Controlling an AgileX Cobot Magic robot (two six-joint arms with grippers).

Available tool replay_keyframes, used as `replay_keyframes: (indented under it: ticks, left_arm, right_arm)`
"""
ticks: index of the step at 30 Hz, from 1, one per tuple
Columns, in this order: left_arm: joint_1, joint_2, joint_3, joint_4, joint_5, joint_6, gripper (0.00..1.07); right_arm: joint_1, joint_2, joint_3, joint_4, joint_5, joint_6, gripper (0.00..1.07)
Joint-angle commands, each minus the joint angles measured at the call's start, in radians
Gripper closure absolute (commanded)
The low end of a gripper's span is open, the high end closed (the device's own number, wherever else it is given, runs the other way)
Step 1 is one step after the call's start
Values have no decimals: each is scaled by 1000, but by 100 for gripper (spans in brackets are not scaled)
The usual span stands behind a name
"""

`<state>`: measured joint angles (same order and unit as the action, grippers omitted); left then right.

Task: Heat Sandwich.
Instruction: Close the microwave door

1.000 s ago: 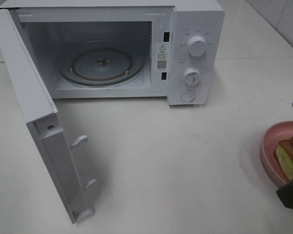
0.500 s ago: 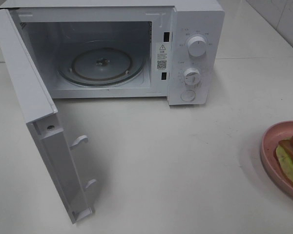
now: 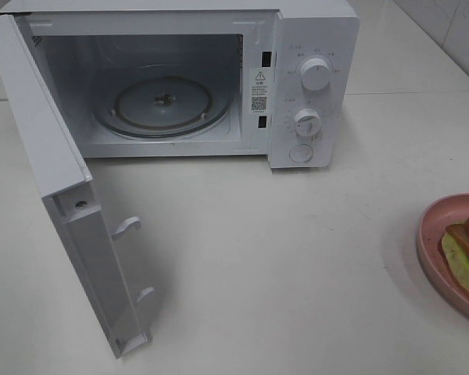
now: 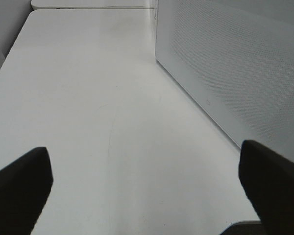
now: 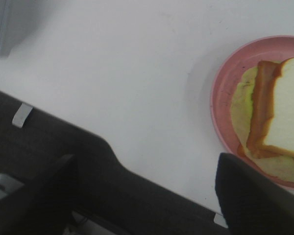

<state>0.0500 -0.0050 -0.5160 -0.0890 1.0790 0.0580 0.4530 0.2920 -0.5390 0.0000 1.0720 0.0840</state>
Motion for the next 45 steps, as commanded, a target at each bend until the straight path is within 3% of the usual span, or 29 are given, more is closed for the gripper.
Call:
replay_keyframes:
  ticks: [1, 16, 45]
  left_arm:
    - [3, -19, 1, -6, -7, 4, 9]
    - [3, -19, 1, -6, -7, 4, 9]
    - [3, -8, 1, -6, -7, 3, 9]
  right_arm:
    - [-110, -80, 11, 0, -32, -5, 32]
    - [-361, -311, 42, 0, -79, -8, 32]
    - [-371, -323, 42, 0, -79, -5, 32]
